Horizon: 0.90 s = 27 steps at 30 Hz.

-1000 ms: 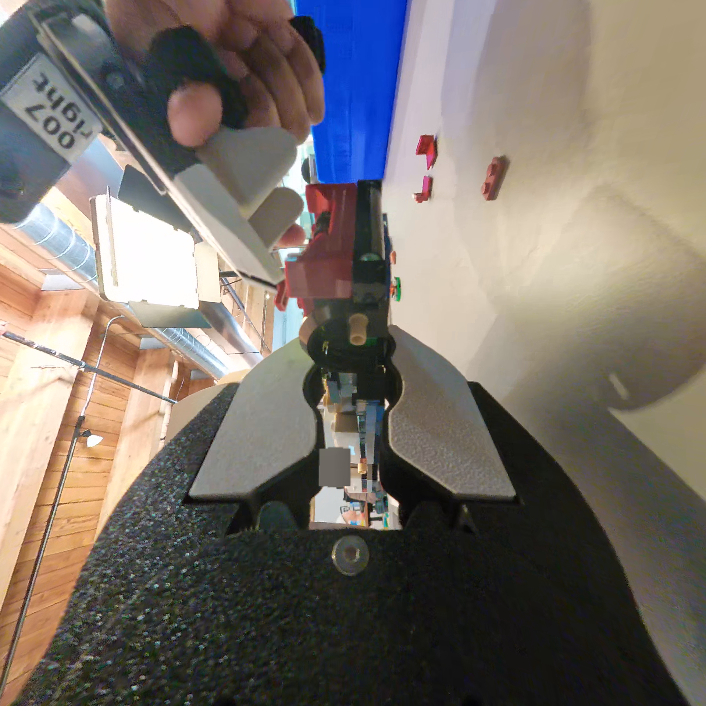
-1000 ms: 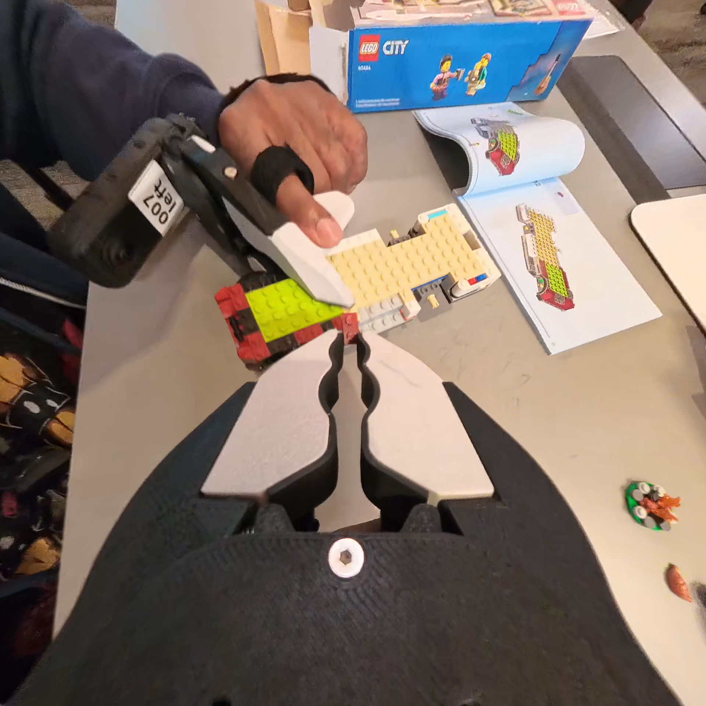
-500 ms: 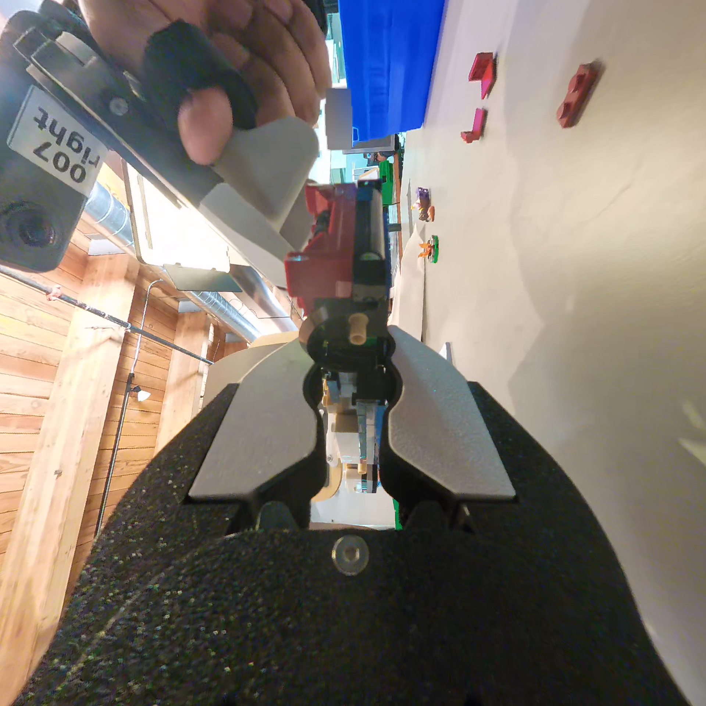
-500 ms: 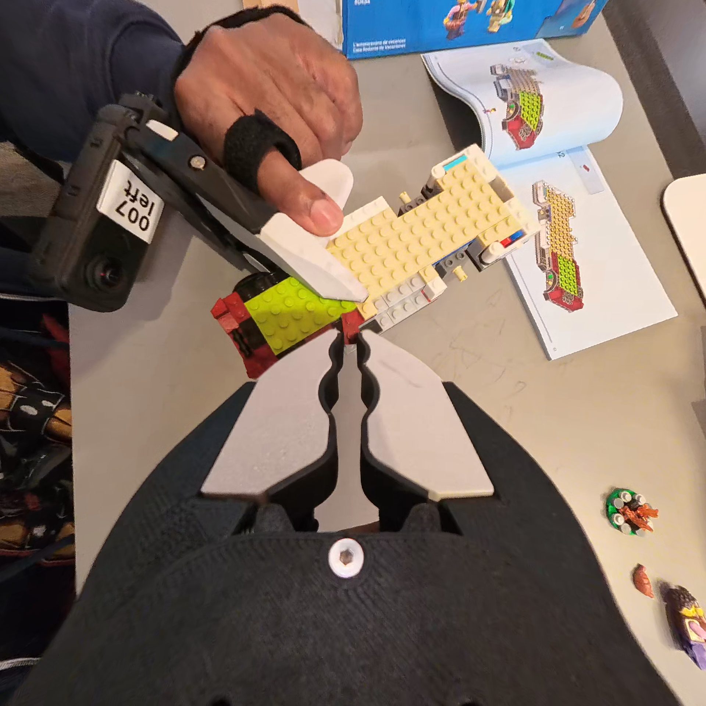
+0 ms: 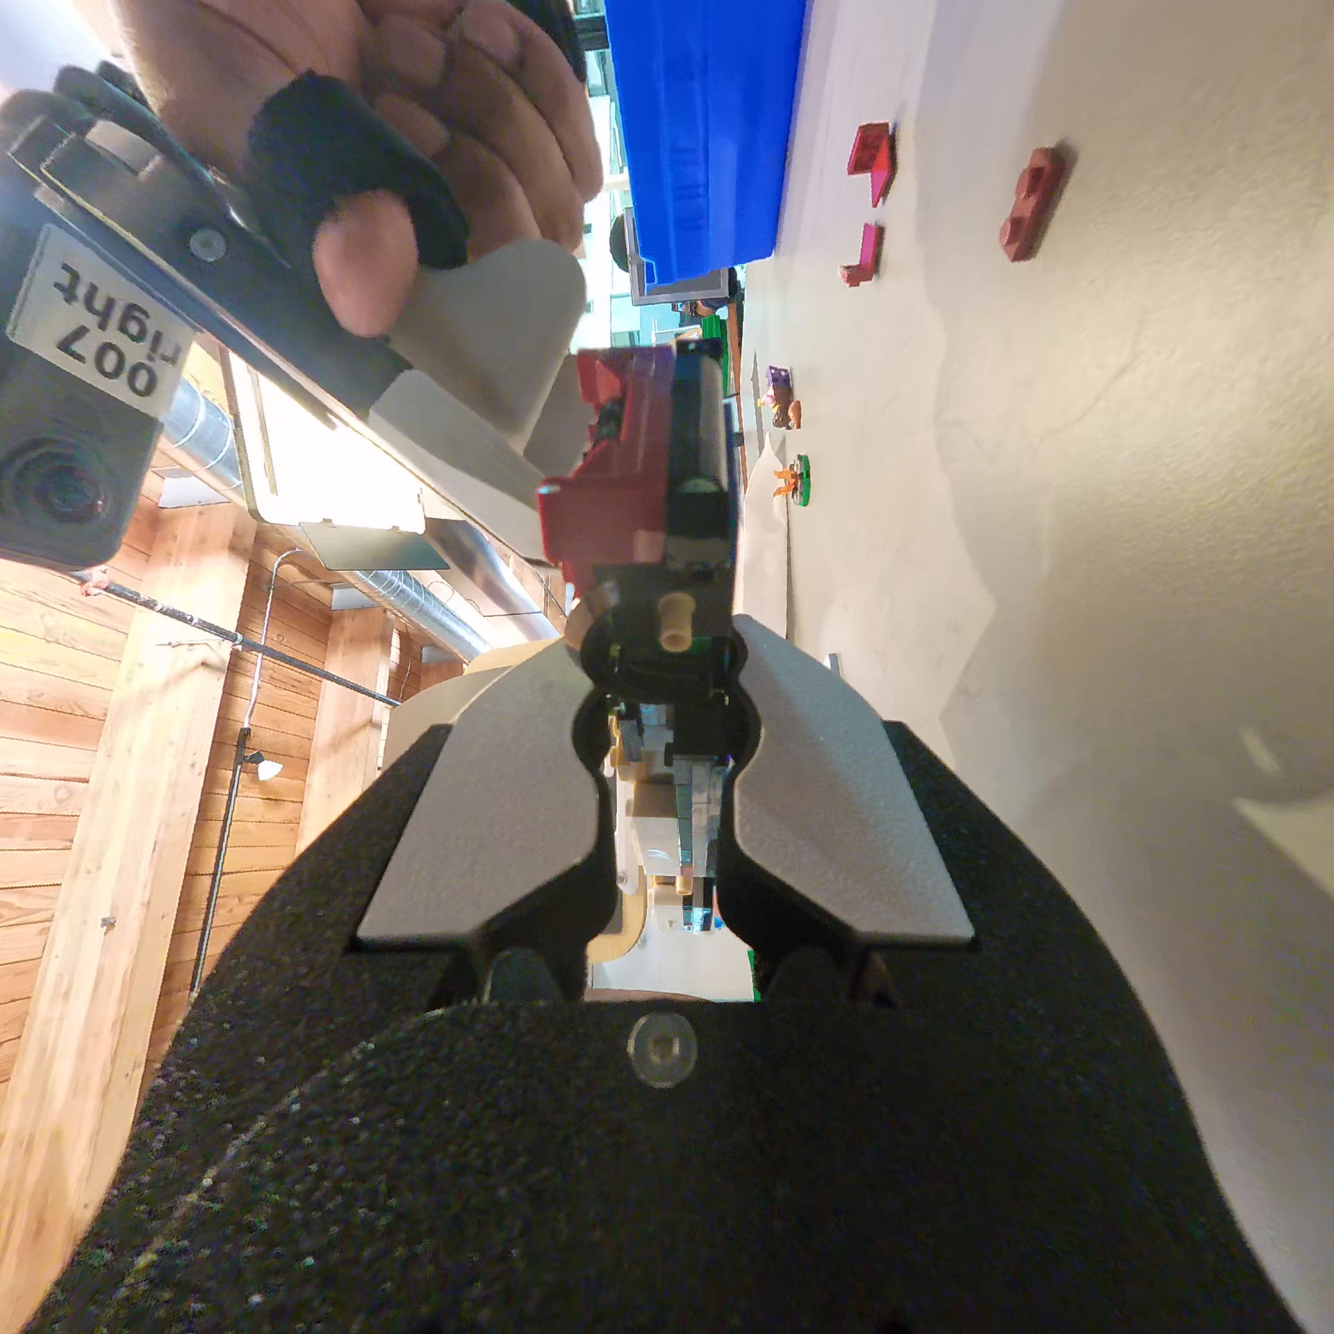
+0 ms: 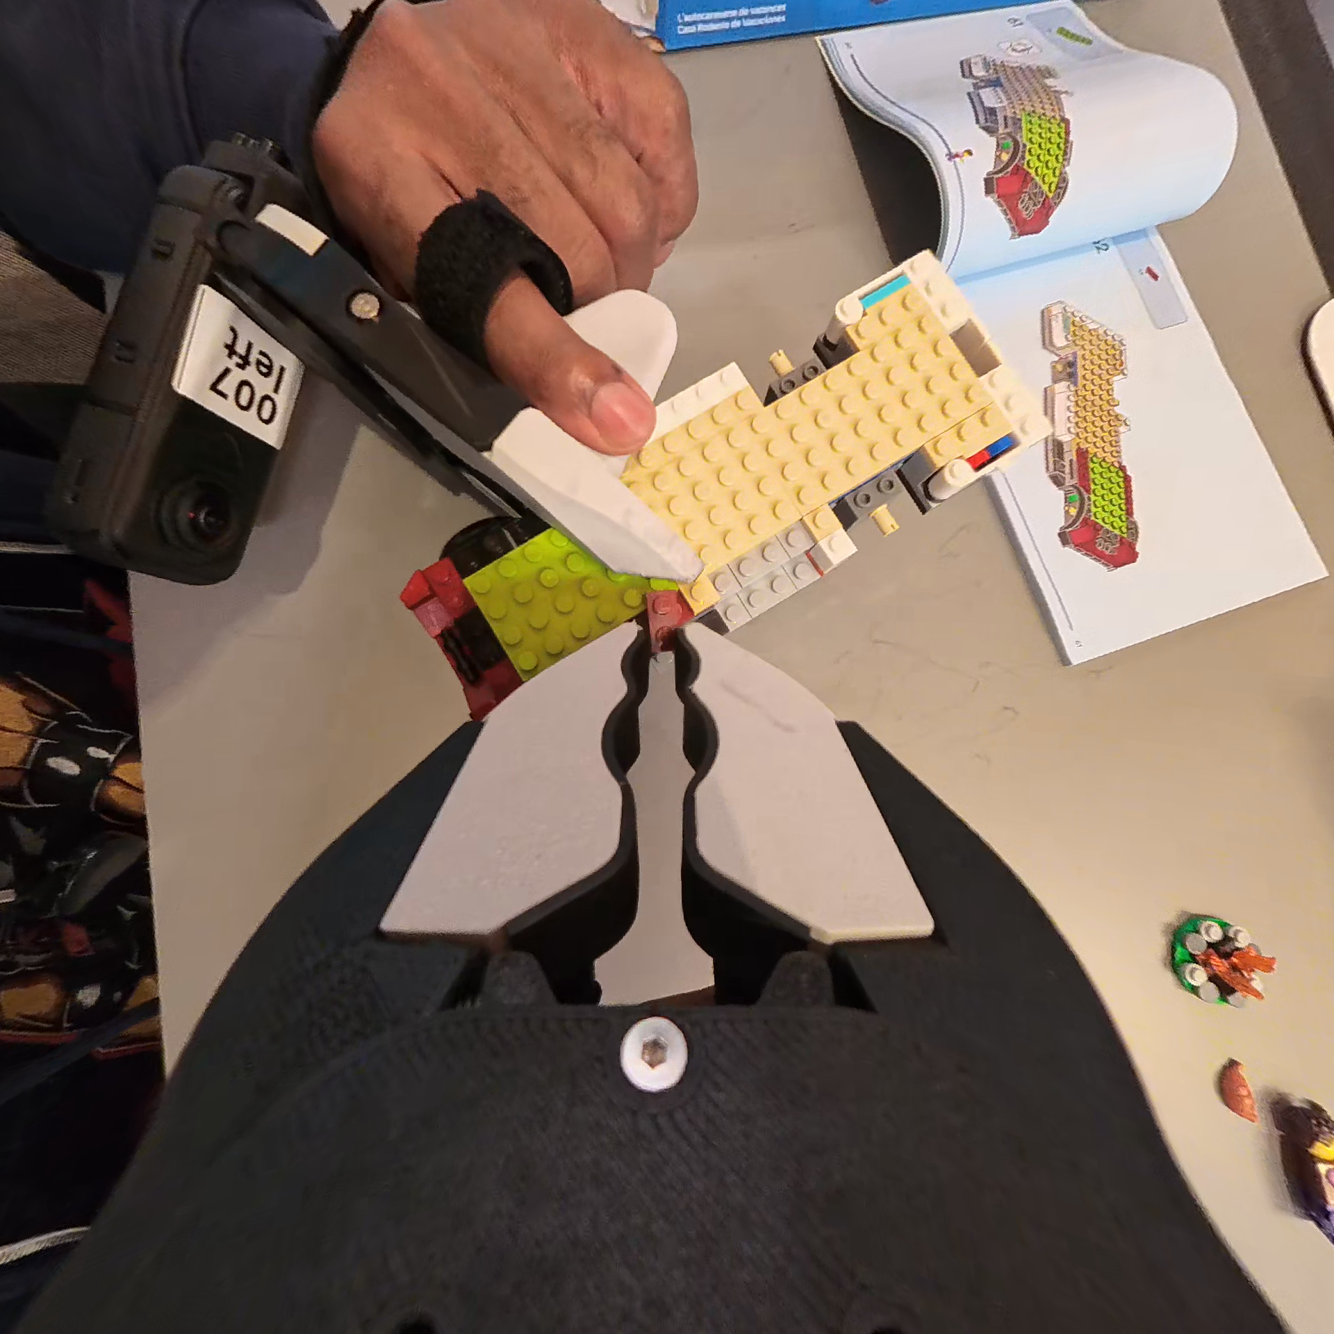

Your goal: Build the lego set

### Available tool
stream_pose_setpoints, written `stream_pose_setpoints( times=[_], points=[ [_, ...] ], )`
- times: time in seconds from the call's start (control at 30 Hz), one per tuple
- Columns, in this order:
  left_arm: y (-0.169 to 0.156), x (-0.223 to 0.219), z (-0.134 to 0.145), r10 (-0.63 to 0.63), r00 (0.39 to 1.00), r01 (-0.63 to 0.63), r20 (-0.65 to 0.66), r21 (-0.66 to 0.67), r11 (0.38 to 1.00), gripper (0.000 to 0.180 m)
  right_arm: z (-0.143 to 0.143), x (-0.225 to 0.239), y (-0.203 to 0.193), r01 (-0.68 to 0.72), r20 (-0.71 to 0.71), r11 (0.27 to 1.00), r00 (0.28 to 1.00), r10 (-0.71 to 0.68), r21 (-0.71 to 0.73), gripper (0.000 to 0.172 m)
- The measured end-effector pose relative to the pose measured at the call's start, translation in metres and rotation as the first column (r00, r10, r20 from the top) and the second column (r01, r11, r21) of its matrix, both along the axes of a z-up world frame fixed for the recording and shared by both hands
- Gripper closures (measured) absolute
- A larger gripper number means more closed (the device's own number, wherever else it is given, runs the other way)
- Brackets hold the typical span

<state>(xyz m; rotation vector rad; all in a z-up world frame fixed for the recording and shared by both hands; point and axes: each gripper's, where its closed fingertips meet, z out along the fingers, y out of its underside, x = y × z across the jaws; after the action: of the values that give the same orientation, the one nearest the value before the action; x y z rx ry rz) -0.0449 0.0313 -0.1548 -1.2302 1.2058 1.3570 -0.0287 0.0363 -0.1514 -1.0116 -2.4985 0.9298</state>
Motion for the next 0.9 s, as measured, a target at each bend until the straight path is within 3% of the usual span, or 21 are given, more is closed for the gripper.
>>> stream_pose_setpoints(
  times=[0.27, 0.9],
  points=[
    [0.0006, 0.0011, -0.0014, -0.011, 1.000, 0.011, -0.006, -0.006, 1.000, 0.153, -0.0011, 0.0030, -0.0024, -0.033, 0.055, 0.994, 0.998, 0.039, -0.106, 0.168],
    [0.0030, 0.0009, 0.0035, -0.020, 1.000, 0.019, 0.018, 0.018, 1.000, 0.153, 0.0045, 0.0014, -0.0042, -0.072, -0.034, 0.993, 0.997, 0.069, -0.092, 0.161]
  ],
)
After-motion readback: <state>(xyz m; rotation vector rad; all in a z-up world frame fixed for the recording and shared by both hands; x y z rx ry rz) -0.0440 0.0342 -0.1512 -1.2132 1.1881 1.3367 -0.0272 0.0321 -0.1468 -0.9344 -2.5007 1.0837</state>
